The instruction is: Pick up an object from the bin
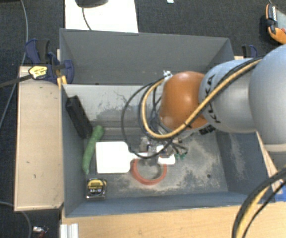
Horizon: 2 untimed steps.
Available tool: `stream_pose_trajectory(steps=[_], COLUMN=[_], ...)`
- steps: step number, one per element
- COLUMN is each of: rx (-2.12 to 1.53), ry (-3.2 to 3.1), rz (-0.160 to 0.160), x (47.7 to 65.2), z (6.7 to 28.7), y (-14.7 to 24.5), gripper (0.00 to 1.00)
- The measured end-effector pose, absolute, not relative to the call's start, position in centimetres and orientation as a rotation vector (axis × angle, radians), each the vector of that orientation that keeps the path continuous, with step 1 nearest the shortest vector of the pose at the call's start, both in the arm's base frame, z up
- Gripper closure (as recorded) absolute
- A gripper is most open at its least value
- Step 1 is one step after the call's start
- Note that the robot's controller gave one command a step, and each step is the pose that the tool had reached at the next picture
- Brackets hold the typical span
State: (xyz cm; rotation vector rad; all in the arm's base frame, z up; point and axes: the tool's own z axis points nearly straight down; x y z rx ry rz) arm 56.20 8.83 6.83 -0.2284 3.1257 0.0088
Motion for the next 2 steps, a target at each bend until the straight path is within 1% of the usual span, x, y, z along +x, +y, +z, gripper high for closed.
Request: stream_pose_trajectory(steps=[1,2], rx=[-0.227,-0.221], ry=[3.133,3.124], rz=[0.007,0.009], x=[56.0,56.2], z=[8.3,11.7], y=[8.8,8.8], gripper=[1.0,1.0])
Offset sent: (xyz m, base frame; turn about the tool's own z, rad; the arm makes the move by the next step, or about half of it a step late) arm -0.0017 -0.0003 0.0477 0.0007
